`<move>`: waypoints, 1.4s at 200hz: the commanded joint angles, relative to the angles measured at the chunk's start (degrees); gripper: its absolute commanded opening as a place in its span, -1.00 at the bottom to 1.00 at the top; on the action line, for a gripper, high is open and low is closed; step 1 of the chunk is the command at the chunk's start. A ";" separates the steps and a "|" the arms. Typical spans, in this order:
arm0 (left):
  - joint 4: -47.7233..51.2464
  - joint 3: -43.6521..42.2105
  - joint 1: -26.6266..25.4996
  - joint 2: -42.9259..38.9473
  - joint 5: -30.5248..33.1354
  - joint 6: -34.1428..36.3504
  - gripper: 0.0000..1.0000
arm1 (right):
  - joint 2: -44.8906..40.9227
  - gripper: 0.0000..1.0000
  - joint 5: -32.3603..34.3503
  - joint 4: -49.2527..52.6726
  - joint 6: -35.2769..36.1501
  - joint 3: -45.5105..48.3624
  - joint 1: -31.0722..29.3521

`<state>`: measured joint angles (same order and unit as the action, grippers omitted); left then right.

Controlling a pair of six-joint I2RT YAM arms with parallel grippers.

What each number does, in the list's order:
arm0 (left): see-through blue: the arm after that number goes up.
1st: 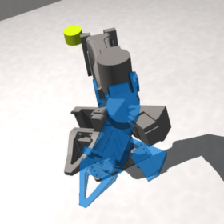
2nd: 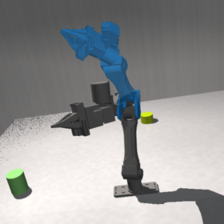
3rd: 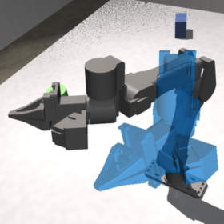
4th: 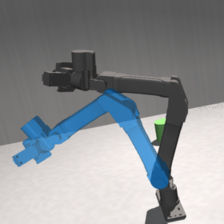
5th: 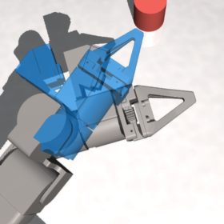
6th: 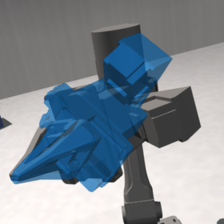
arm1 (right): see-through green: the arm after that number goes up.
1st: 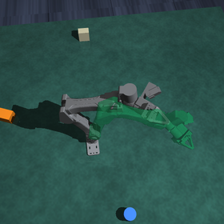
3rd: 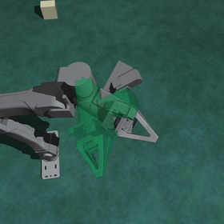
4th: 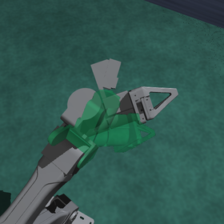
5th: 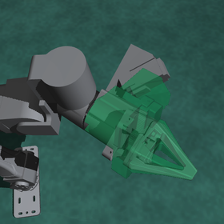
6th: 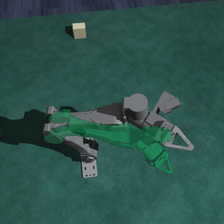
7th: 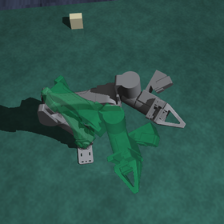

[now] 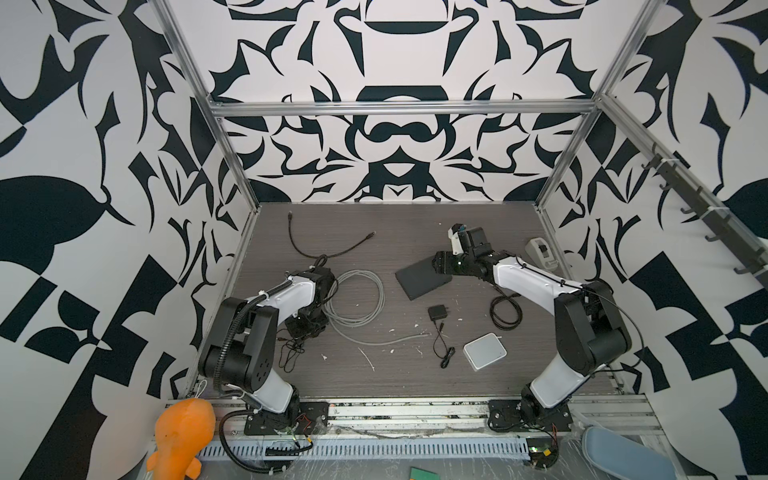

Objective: Insert the plug into the switch port

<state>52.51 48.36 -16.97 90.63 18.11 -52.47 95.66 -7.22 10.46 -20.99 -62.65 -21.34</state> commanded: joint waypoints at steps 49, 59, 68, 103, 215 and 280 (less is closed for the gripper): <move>3.95 8.03 0.26 -4.54 13.80 5.62 -0.73 | -1.70 0.58 1.39 3.36 3.04 -6.02 -0.05; 5.46 10.71 0.28 -5.30 16.10 6.85 -0.73 | -1.47 0.58 0.88 3.63 2.98 -6.38 -0.01; 6.78 13.06 0.30 -5.93 17.60 7.76 -0.75 | -1.27 0.58 0.44 3.85 3.03 -6.74 -0.01; 10.20 24.46 0.26 -8.04 21.54 10.80 -0.78 | -1.09 0.58 -1.81 4.62 3.67 -7.65 -0.06; -5.30 51.84 -5.57 2.43 4.10 16.86 -0.79 | -0.65 0.58 -5.08 4.70 1.66 -7.65 0.07; -14.56 63.02 -14.07 19.13 -1.91 15.20 -0.75 | -1.09 0.57 -10.82 0.55 -7.04 -6.35 0.42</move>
<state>43.20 108.55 -28.97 105.60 19.05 -36.47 95.70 -15.16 14.11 -23.44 -68.86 -21.08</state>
